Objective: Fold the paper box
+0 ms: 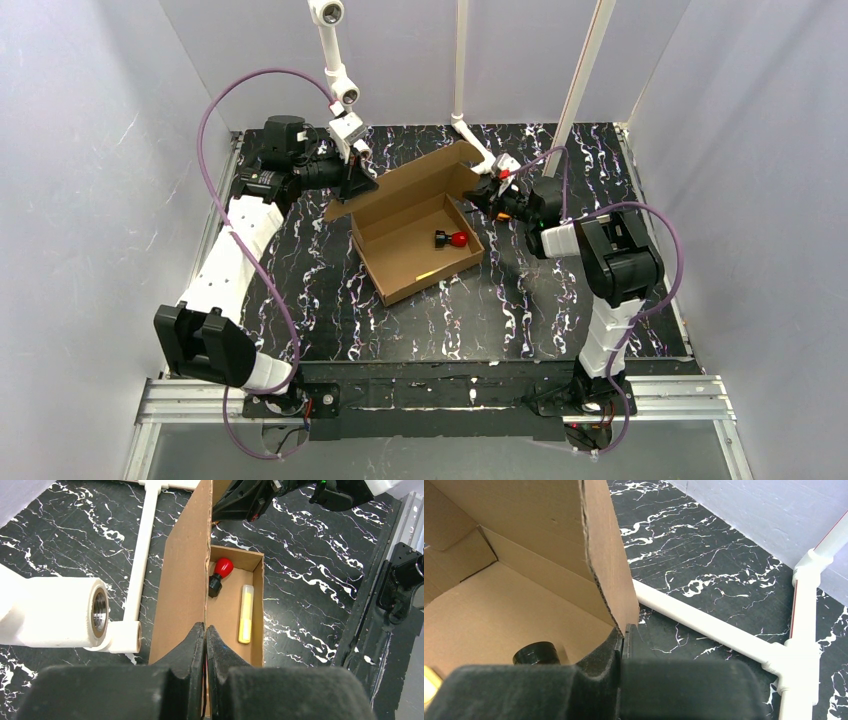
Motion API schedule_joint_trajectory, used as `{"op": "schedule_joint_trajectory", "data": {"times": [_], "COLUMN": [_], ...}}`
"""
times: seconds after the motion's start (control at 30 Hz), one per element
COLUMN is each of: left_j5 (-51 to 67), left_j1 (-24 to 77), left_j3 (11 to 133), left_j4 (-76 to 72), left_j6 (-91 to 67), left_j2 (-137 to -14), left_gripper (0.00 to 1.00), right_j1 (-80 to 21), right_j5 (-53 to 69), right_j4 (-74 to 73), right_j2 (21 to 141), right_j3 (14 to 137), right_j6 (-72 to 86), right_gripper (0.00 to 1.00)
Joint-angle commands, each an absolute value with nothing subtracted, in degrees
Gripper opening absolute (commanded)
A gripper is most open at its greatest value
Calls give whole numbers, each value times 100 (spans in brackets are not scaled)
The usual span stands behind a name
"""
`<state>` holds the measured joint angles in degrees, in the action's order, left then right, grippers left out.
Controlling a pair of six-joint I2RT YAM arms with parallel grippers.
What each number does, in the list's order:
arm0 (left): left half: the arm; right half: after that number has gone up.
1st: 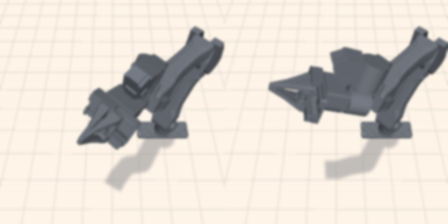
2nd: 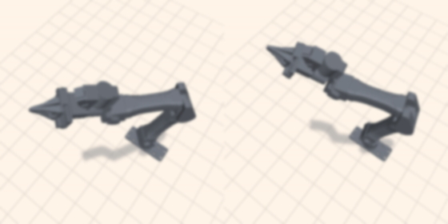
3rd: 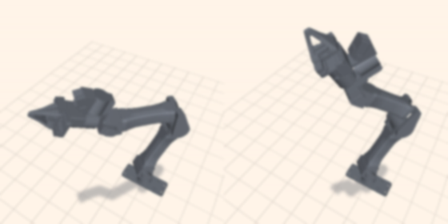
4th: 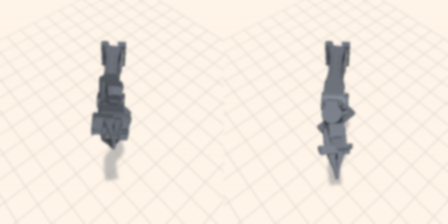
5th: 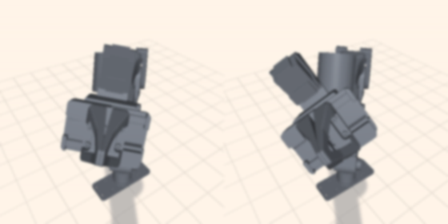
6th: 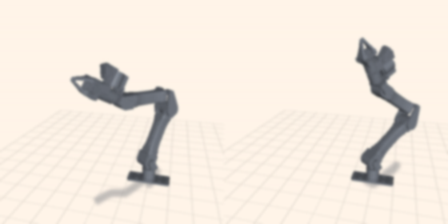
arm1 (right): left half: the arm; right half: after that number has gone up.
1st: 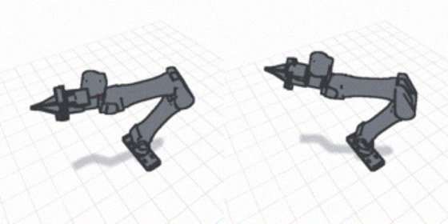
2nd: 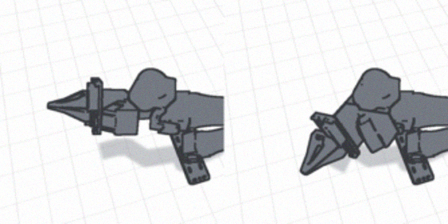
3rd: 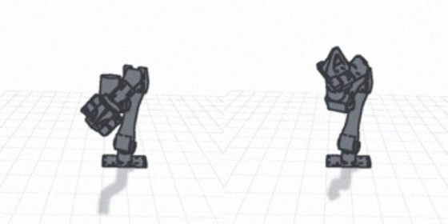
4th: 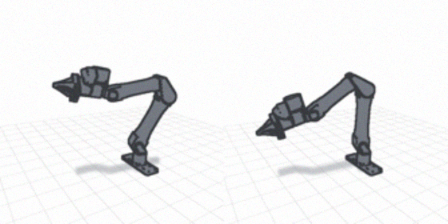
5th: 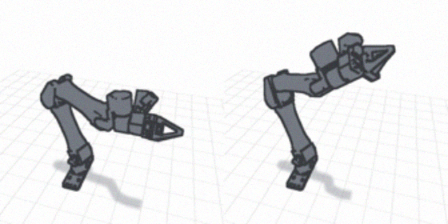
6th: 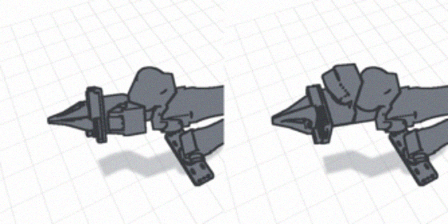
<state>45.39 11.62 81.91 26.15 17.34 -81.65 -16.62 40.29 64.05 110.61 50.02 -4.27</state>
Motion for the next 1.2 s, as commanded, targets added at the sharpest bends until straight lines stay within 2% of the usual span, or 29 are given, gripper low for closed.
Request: {"op": "schedule_joint_trajectory", "data": {"times": [0.0,0.67,1.17], "left_j5": [4513,4329,4470], "left_j1": [1101,1107,1103], "left_j3": [8111,7968,7814], "left_j4": [2664,2655,2642], "left_j6": [1740,1705,1692], "left_j2": [-7891,-7705,-7552], "left_gripper": [0,0,0], "right_j1": [-1730,-2200,-2625], "right_j5": [4154,2694,1837], "right_j4": [6787,3387,2844], "right_j2": [10685,10008,9757], "right_j3": [5012,5842,5343], "right_j6": [-53,419,518], "right_gripper": [1,1,1]}}
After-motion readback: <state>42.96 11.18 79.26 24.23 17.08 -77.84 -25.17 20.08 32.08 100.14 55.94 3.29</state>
